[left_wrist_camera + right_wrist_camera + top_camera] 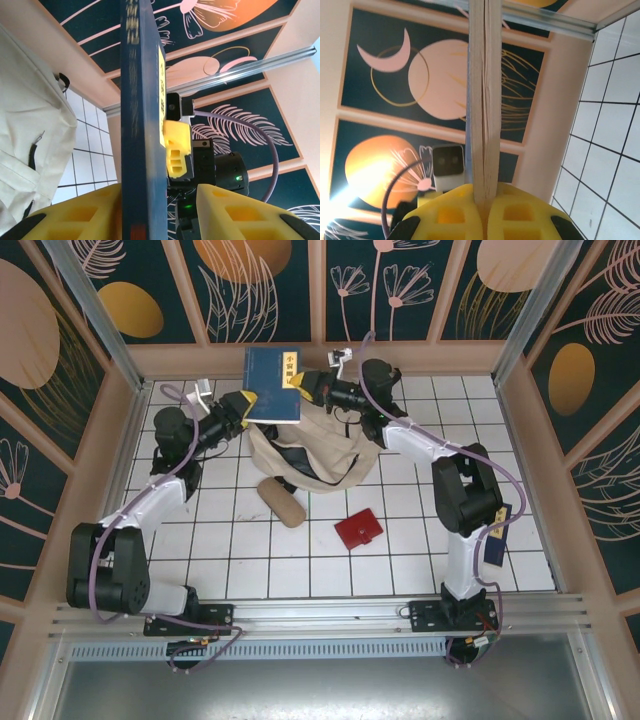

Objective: Pack books, pencil case, and school supplies into a backpack

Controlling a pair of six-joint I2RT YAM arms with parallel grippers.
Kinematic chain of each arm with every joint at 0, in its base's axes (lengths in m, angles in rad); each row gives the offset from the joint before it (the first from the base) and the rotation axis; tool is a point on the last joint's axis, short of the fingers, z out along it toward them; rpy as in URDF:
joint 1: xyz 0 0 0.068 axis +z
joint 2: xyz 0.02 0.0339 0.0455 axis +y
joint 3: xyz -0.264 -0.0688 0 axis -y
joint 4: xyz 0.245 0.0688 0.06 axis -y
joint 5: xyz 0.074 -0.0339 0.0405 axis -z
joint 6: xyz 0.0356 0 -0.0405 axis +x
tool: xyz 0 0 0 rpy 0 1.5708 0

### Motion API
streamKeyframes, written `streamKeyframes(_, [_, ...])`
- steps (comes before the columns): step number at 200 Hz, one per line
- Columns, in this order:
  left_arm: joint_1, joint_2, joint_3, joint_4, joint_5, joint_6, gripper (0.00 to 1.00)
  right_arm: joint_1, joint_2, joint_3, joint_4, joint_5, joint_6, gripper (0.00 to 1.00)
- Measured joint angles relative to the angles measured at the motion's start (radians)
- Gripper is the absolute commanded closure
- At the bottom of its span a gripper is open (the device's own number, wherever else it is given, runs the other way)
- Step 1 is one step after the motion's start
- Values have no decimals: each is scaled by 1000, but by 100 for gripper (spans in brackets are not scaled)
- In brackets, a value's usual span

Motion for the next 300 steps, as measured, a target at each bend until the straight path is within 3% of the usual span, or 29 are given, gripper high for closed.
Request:
streamKeyframes(46, [-50,-10,-55,72,-129,-51,71,11,0,-52,50,93,117,100])
streamKeyframes(103, [-61,31,-54,98,-188,-64,73,37,-30,-77,36,122,119,100])
streamKeyframes(131, [-61,72,-50,112,-194,-79,95,43,-55,-99,13,132,85,100])
streamKeyframes(134, [-61,75,-50,113,-194,-75,97,43,-56,-100,10,133,80,98])
streamKeyframes(140, [-62,80,-50,114,-194,-82,99,43,-58,-102,-1,137,69,84])
streamKeyframes(150, [-64,83,-50,113,-194,-81,100,41,-63,-103,-38,140,37,52])
streamKeyframes(154, [-65,83,-50,113,-194,-81,100,40,-67,-103,-59,141,17,41])
streamKeyframes(159, [-67,82,-50,112,-198,-80,100,40,-74,-103,-92,145,-20,33])
streamKeyframes(183, [-67,59,-50,22,-230,-32,100,44,-131,-101,-315,223,-272,21])
streamKeyframes(216, [-57,-63,-50,-264,-309,106,100,78,-224,-112,-577,410,-674,20])
streamKeyframes(245, [-46,-206,-25,-512,-397,204,100,171,-252,-146,-713,567,-991,23])
streamKeyframes(270, [-44,-289,4,-656,-468,257,100,235,-212,-150,-766,647,-1145,26])
streamKeyframes(300, [-37,-334,9,-769,-512,293,100,233,-117,-134,-794,705,-1234,29])
